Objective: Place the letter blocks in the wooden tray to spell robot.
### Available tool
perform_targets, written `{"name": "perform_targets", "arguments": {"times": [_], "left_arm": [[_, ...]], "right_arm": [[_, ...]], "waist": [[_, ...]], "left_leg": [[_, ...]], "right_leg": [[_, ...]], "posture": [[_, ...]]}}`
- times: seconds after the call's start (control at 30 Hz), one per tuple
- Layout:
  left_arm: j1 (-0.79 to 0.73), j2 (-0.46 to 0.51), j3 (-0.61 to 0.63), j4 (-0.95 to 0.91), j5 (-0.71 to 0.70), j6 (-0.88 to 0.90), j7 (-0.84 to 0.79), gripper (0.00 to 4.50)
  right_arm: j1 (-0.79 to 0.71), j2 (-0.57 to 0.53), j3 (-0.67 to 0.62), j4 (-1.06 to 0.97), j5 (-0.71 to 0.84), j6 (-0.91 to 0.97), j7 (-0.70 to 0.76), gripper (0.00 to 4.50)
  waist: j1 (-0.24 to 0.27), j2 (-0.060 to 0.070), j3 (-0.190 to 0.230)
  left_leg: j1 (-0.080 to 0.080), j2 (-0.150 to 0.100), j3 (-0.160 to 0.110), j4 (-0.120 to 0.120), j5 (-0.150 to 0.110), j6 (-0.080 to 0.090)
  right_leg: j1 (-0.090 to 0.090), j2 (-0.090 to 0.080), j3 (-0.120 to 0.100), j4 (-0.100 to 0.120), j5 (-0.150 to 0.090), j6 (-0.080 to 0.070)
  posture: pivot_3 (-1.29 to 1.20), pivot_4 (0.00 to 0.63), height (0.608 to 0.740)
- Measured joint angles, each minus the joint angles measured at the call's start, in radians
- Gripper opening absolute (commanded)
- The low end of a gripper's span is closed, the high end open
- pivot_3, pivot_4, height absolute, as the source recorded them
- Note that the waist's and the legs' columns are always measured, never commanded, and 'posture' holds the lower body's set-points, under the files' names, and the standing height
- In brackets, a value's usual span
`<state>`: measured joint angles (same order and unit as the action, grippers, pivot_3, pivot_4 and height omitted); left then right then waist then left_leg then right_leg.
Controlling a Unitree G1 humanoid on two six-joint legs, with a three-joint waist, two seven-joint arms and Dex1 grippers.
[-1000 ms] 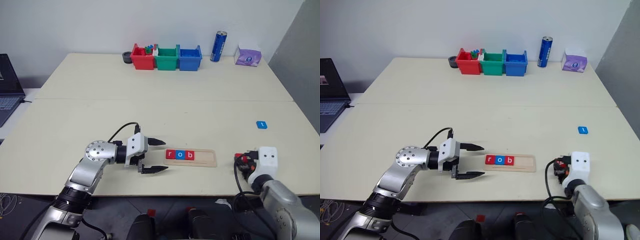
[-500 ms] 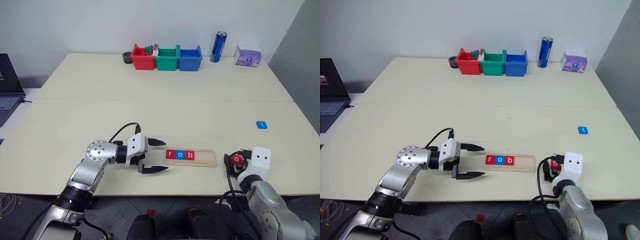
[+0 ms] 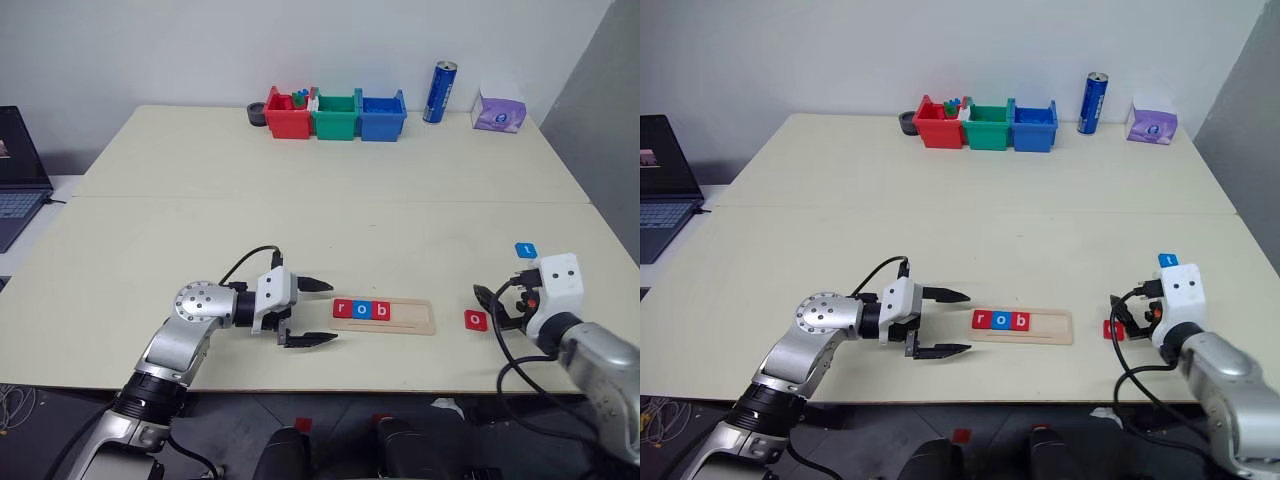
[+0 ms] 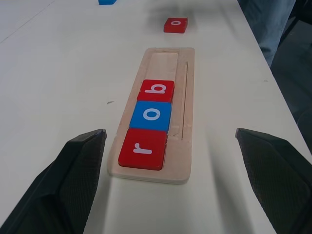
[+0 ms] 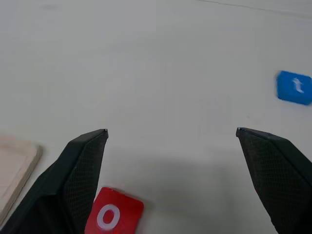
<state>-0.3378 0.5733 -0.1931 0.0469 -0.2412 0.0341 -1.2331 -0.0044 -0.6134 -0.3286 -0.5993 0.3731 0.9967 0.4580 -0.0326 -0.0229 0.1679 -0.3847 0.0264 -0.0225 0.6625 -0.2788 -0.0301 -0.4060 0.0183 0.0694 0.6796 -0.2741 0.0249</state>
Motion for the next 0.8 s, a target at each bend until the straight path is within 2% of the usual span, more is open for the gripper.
{"name": "perform_targets", "arguments": {"times": [0.17,0.27,0.47,0.67,0.8], "left_arm": [[-0.001,-0.001,0.0,0.002,0.001,0.0,0.0,4.5],[-0.002,-0.001,0.0,0.002,0.002,0.001,0.0,4.5],[-0.002,-0.001,0.0,0.001,0.007,0.005,0.002,4.5],[-0.002,-0.001,-0.001,-0.001,0.009,0.009,0.004,4.5],[-0.002,-0.002,0.0,-0.002,0.009,0.019,0.005,4.5]], "right_arm": [[0.064,-0.201,0.107,0.059,0.028,-0.167,0.281,4.48],[0.07,-0.288,0.199,0.158,-0.033,-0.309,0.385,4.48],[-0.011,-0.315,0.277,0.352,-0.113,-0.479,0.457,4.48],[-0.061,-0.329,0.323,0.449,-0.129,-0.547,0.539,4.48],[-0.095,-0.33,0.344,0.486,-0.128,-0.549,0.567,3.61]], "waist": [[0.0,-0.001,0.0],[0.0,-0.001,0.001],[0.0,-0.002,0.001],[0.001,-0.002,0.002],[0.001,-0.002,0.002]], "left_leg": [[0.0,0.0,0.0,0.0,0.0,0.0],[0.0,0.0,0.001,0.001,0.0,0.0],[0.0,0.0,0.0,0.001,0.0,0.0],[0.0,0.001,0.0,0.001,0.0,0.0],[0.0,0.001,0.0,0.001,0.0,0.0]], "right_leg": [[0.0,0.002,0.0,0.0,0.0,0.0],[0.0,0.001,0.0,0.0,0.0,0.0],[0.0,0.001,0.0,0.0,0.0,0.0],[0.001,0.001,0.0,0.0,0.0,0.0],[0.001,0.001,0.0,0.0,0.0,0.0]], "posture": [[0.0,0.15,0.74],[0.0,0.15,0.74],[0.0,0.15,0.74],[0.0,0.15,0.74],[0.0,0.15,0.74]]}}
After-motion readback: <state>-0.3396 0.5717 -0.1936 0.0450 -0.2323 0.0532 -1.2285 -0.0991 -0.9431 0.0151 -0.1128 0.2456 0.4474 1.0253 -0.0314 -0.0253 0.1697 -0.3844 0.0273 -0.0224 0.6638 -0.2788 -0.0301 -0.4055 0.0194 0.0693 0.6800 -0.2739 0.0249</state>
